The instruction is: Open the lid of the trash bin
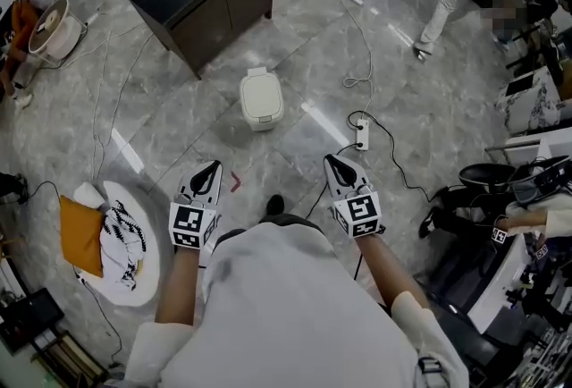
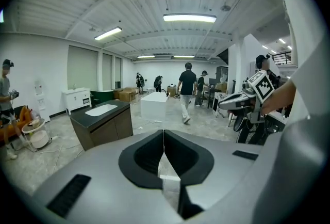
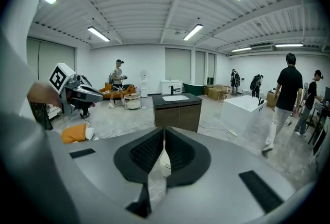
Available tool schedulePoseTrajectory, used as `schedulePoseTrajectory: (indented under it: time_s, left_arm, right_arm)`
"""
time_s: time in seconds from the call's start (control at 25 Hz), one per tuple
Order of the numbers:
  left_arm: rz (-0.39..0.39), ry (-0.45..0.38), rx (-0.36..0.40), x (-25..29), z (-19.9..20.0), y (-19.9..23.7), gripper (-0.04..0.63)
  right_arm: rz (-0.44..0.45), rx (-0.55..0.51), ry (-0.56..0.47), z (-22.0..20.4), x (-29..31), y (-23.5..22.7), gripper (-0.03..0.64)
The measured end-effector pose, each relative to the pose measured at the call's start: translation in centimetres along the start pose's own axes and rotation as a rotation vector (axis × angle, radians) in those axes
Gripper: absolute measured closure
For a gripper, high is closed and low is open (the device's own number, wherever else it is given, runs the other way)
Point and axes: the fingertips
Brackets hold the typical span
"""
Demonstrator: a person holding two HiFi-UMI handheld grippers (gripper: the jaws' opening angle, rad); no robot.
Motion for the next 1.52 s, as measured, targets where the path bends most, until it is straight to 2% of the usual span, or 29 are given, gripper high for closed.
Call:
schedulePoseTrajectory:
  time_s: [0.48,0.84,1.08,1.28,1.52]
  left_arm:
    - [0.038,0.004,0.004,2.9,1.2,-0.4,0.577]
    - [0.015,0.016,-0.014,4.8,0.3,0.6,0.577]
    - [-0.008,0.026,-0.024,6.7,0.0,3.2,0.577]
    - [-0.012,0.015,0.002,8.0,0.3,6.2,0.577]
    - [-0.031,0.034,-0.020,10.4,-0.1,10.3,0.577]
  right_arm:
    - [0.032,0.004,-0.008,0.1,2.1,-3.3,0.583]
    - [0.019,0.006,0.007,0.0,4.4,-4.1,0.583]
    - [-0.016,0.019,0.024,0.3,7.0,-5.1,0.583]
    - [-0.022,0.018,0.048,0.9,9.8,-5.2,0.583]
    - [-0.048,0.023,0.090,1.5,13.7,-5.5,0.583]
Point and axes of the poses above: the fingertips, and each gripper's own axes: x forward along the fingers, y to its left, z out of its top, and after that the axes turned 6 degrees about -y, right-handed
